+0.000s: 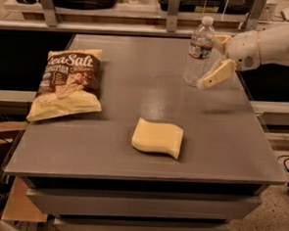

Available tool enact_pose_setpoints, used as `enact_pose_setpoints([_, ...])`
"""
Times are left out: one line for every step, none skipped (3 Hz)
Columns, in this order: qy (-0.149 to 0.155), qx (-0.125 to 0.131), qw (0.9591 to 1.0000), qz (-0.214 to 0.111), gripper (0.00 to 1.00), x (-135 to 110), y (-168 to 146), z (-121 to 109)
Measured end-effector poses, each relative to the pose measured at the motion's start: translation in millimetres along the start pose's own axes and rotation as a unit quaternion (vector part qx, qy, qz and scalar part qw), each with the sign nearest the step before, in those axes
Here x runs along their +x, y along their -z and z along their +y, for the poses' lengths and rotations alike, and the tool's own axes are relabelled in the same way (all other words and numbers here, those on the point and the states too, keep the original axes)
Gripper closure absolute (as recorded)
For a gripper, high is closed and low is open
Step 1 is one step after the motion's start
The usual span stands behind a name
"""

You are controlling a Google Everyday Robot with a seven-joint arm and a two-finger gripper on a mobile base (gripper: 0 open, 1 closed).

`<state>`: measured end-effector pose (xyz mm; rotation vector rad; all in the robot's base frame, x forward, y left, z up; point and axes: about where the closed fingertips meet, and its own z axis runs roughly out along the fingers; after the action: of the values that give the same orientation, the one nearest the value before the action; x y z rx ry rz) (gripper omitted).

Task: Move water bottle near sponge

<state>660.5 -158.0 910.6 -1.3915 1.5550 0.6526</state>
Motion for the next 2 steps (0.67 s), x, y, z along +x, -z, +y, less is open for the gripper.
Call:
enact_pose_setpoints([-0.003, -0.013, 0.9997, -0.018, 0.18, -6.0, -9.7, 1.6])
enact_pose_setpoints([-0.005, -0.026, 0.9993, -0.026, 0.4, -10.6, -16.1, 4.2])
